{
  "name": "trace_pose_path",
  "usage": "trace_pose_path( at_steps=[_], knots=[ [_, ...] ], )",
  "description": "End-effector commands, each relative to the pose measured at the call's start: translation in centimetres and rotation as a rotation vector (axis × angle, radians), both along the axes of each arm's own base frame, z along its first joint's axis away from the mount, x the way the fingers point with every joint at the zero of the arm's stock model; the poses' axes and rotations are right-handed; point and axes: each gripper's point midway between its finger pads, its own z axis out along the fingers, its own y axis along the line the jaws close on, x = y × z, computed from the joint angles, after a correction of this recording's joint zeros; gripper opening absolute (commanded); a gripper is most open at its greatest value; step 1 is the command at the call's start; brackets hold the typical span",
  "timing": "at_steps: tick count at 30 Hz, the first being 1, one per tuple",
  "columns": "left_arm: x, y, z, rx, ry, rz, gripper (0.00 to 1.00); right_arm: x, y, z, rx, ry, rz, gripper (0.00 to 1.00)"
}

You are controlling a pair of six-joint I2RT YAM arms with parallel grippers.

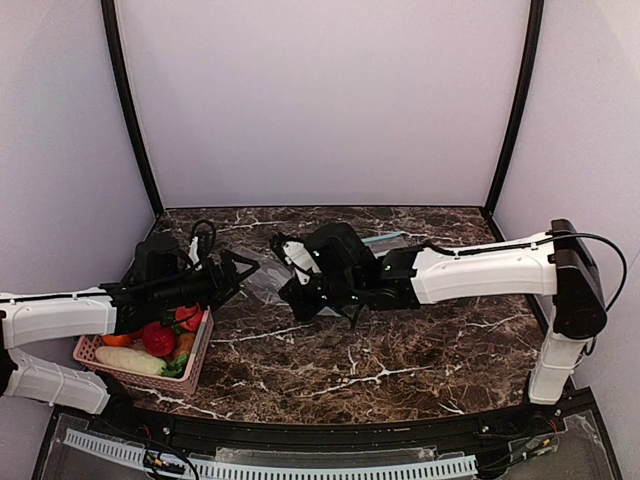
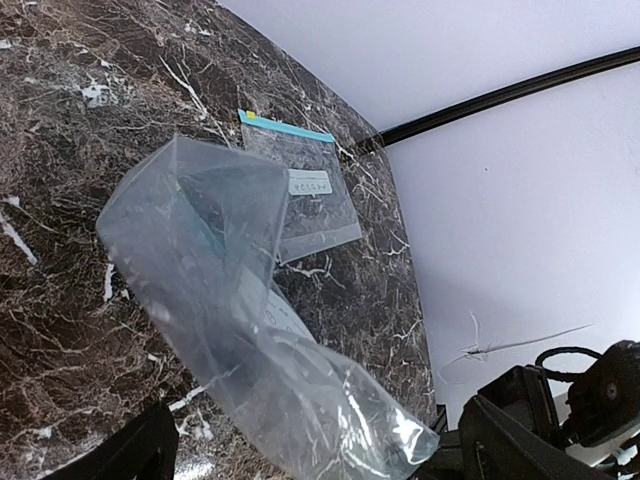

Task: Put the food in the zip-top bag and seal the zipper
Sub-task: Pass from the right arm to the left

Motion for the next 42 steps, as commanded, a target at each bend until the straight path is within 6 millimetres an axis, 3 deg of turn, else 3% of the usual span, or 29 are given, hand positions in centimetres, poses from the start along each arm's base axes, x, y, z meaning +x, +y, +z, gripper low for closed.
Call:
trace_pose_path(
  at_steps=[1, 12, 14, 16, 23, 26, 33, 36, 40, 42],
  knots=[
    [0.2, -0.1, -0.2, -0.016, -0.003, 0.012, 0.99, -1.1, 0.6, 2.6, 0.047, -0.069, 0.036, 0.0],
    [0.5, -0.2, -1.1, -0.032, 0.018, 0.026, 0.97, -2.2, 1.5, 2.6, 0.023, -0.117, 0.061, 0.0],
    [0.5, -0.2, -1.2, -0.031, 0.021, 0.025, 0.91, -2.2, 1.5, 2.7, 0.025, -0.12, 0.062, 0.0],
    [0.5, -0.3, -1.3, -0.034, 0.021, 0.021, 0.74, -2.3, 1.5, 2.7, 0.024, -0.121, 0.065, 0.0],
    [0.3, -0.8, -1.0, -0.058, 0.022, -0.005, 0.46, -3.0, 1.5, 2.1, 0.011, -0.122, 0.075, 0.02],
    [0.3, -1.0, -0.8, -0.063, 0.015, -0.015, 0.33, -3.3, 1.4, 2.0, 0.007, -0.122, 0.076, 0.13],
    [0.2, -1.2, -0.6, -0.051, 0.0, -0.038, 0.07, -3.4, 0.5, 2.5, 0.022, -0.121, 0.055, 0.26],
    [0.1, -1.3, -0.6, -0.047, -0.005, -0.051, 0.01, -3.5, 0.0, 3.0, 0.038, -0.114, 0.044, 0.35],
    [-0.1, -1.8, 0.4, -0.039, -0.062, -0.101, 0.01, -3.5, -0.7, 3.6, 0.06, -0.113, 0.021, 0.69],
    [-0.4, -2.2, 1.1, -0.029, -0.102, -0.141, 0.01, -3.2, -1.3, 3.8, 0.063, -0.112, 0.002, 0.78]
  ],
)
